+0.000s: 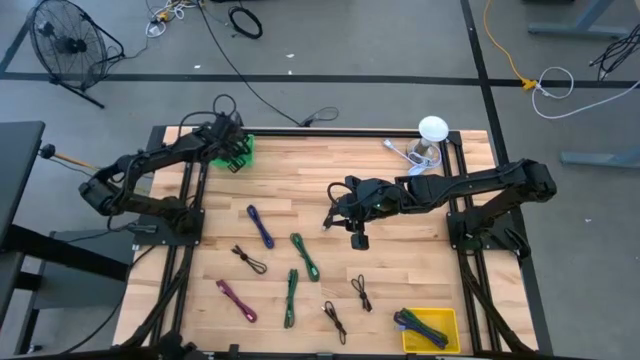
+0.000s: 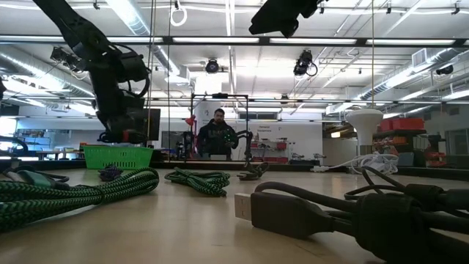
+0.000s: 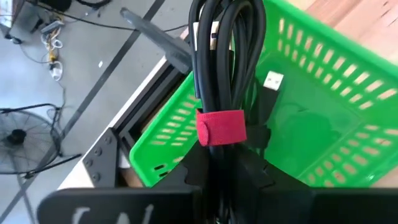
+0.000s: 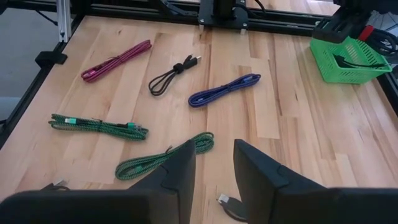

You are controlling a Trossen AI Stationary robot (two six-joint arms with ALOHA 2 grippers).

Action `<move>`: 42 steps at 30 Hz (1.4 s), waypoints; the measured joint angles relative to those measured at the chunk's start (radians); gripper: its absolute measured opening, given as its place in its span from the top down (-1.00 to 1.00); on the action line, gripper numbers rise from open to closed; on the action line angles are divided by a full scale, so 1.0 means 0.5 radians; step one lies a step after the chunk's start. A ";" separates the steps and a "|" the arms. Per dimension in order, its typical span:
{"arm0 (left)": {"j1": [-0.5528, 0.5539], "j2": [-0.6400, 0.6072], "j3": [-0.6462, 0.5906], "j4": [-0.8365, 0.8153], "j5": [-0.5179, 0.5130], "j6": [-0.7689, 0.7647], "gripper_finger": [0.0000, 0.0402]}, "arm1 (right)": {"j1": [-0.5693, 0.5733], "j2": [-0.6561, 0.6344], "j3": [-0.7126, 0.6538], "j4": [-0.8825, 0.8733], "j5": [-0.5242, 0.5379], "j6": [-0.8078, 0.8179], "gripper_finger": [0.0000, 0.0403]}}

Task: Pick & Place USB Port
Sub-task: Put the black charger cable into the green bin

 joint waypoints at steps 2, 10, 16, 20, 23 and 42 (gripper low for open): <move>0.016 0.000 0.000 0.002 0.025 0.000 0.76 | 0.000 0.000 0.000 0.000 0.000 0.001 0.45; 0.017 0.000 0.000 0.028 0.030 -0.041 0.35 | 0.000 0.000 0.000 0.000 0.000 0.001 0.45; 0.017 0.000 0.000 0.028 0.029 -0.104 0.26 | 0.000 0.000 0.000 0.000 0.000 0.001 0.45; 0.016 0.000 0.000 0.027 0.031 -0.119 0.27 | 0.000 0.000 0.000 -0.001 0.000 0.002 0.45; 0.002 -0.002 0.010 0.017 0.102 -0.140 0.29 | 0.000 0.000 0.000 -0.001 0.000 0.002 0.45; -0.365 -0.111 0.327 -0.391 1.019 -0.591 0.29 | -0.074 0.002 -0.254 0.199 0.263 -0.054 0.45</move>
